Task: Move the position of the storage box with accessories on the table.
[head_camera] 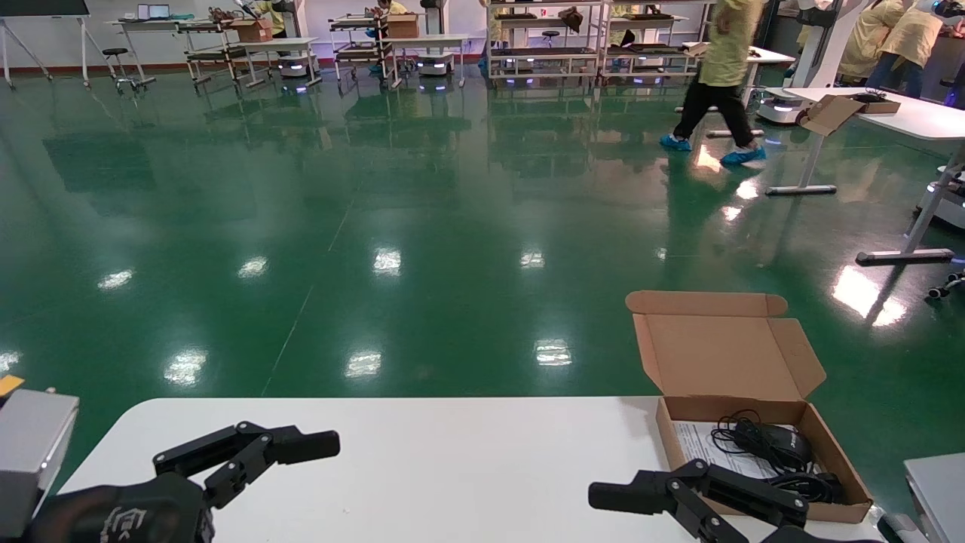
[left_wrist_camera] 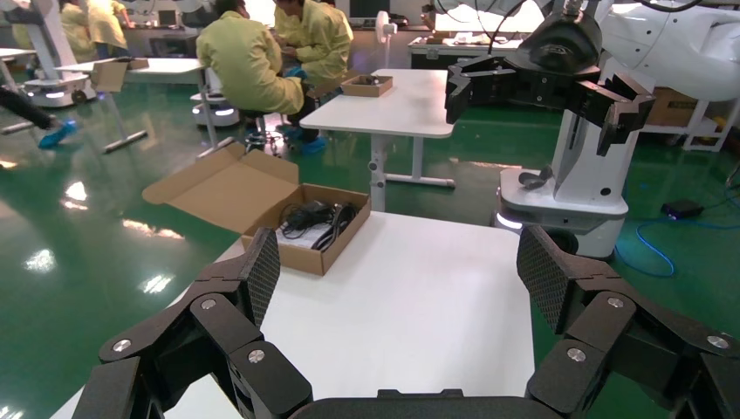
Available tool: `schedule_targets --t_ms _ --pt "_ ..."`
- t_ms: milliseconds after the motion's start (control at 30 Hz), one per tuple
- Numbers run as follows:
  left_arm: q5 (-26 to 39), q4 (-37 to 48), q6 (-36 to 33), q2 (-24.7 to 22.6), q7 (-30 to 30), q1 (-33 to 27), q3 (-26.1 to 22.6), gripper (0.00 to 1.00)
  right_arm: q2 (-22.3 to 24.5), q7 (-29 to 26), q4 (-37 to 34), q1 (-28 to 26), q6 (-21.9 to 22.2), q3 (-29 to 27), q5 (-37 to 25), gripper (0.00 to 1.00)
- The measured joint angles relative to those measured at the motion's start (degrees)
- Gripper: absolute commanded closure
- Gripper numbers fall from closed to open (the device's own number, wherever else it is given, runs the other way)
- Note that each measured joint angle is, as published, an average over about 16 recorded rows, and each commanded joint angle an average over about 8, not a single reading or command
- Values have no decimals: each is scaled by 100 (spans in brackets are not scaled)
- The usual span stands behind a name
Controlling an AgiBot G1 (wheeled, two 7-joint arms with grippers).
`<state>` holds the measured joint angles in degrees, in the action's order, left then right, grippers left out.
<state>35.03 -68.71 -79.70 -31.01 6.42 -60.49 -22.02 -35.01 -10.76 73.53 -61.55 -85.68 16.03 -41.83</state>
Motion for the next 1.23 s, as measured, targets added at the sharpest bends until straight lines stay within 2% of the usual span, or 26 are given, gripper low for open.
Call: schedule_targets --t_ms 1233 --pt "0 0 0 0 0 0 0 0 -4 -1 -10 -6 8 5 0 0"
